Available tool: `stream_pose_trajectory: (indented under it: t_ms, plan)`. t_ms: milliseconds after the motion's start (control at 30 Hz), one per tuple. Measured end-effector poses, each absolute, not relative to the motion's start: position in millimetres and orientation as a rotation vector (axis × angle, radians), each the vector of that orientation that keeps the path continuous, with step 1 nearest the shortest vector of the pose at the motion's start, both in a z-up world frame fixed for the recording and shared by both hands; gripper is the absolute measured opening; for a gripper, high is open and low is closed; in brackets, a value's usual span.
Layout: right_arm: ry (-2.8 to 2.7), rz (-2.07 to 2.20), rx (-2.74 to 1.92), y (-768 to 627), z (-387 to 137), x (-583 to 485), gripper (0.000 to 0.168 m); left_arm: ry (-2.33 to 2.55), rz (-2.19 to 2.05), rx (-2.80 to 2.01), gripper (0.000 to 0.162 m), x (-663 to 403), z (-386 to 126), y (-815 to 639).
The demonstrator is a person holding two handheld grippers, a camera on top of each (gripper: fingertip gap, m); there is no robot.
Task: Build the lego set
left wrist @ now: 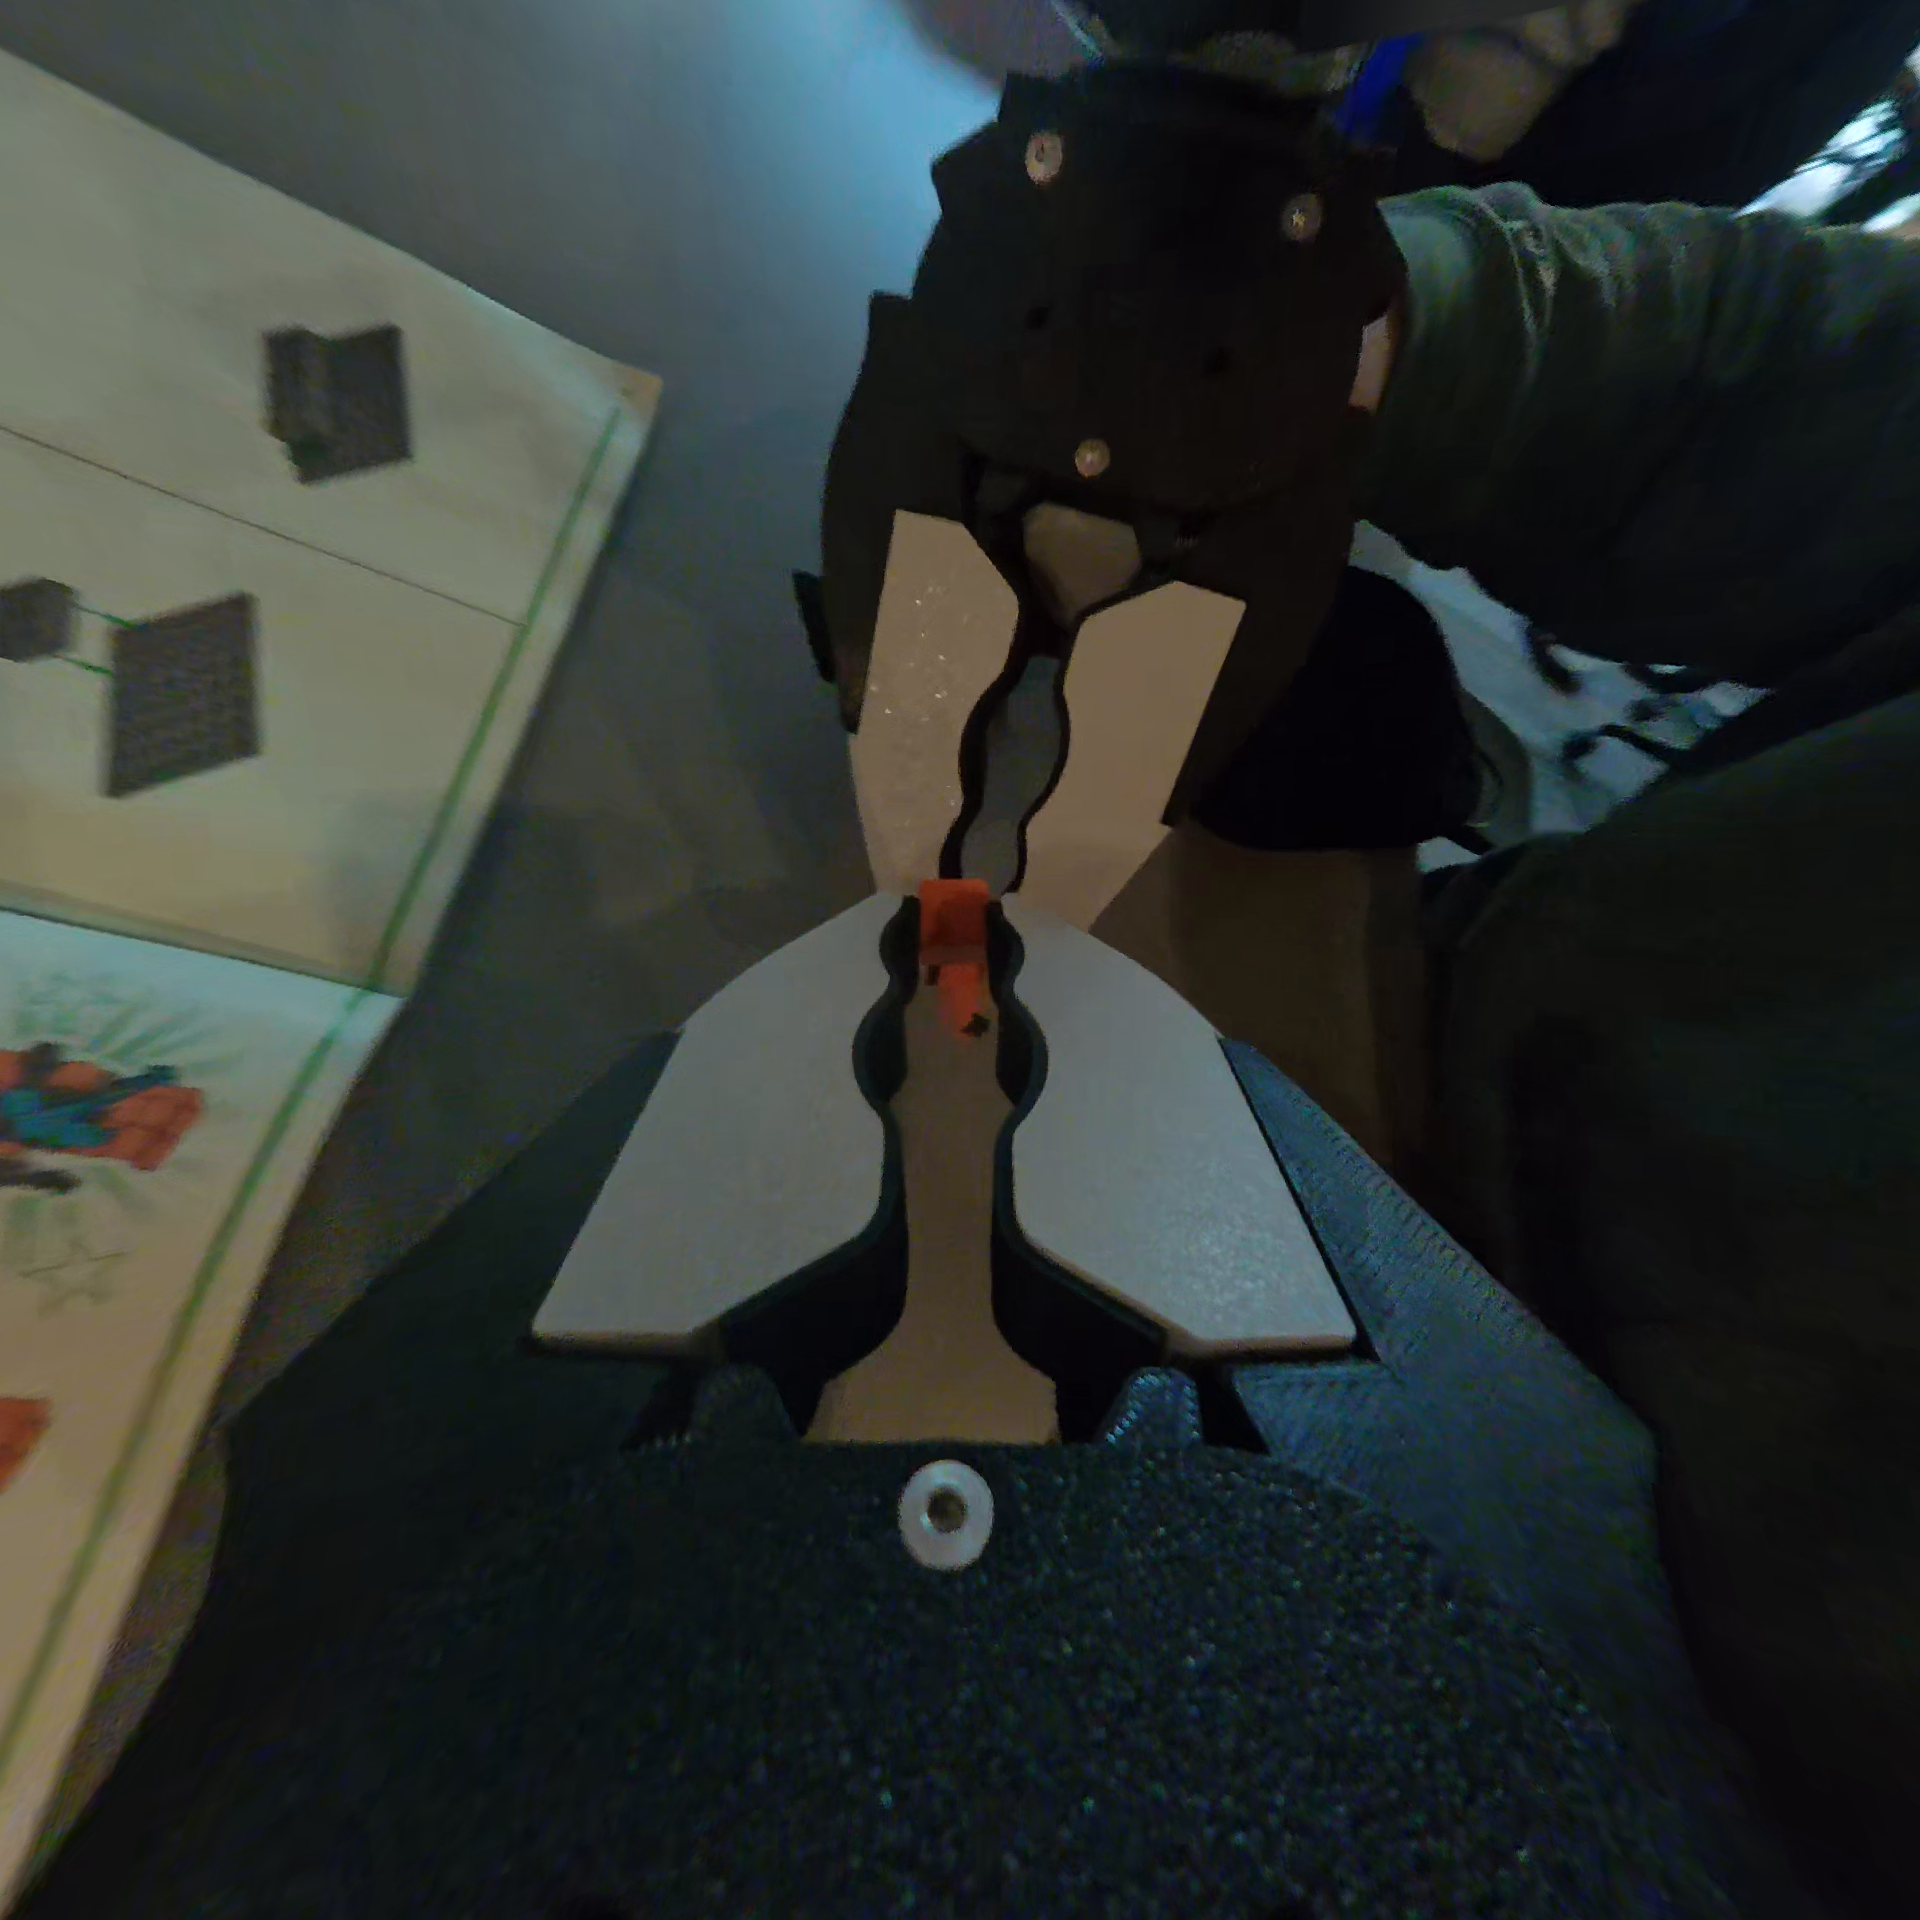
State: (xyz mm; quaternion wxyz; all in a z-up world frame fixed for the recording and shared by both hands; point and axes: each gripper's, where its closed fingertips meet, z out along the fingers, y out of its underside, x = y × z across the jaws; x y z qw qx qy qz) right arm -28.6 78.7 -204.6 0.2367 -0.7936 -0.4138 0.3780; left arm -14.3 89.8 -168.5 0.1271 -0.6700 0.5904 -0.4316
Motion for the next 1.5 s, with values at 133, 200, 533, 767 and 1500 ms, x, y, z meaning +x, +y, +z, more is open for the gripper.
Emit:
stream_pose_trajectory:
  t_ms: [133,200,533,767,1500]
  plan:
    - [-1.150,1.074,-2.197,72,-202,-29,0.008,1.719,-1.381,-2.010,0.012,-15,-168,81]
    - [-1.157,1.086,-2.207,70,-201,-29,0.008,1.709,-1.417,-2.039,0.012,-15,-168,80]
    - [-1.152,1.123,-2.250,69,-203,-29,0.008,1.744,-1.404,-2.066,0.012,-15,-174,78]
    - [-1.106,1.157,-2.240,71,-201,-31,0.008,1.772,-1.367,-2.057,0.013,-19,-174,81]
    - [-1.182,1.074,-2.193,57,-211,-36,0.006,1.949,-1.270,-2.000,0.014,-25,-188,62]
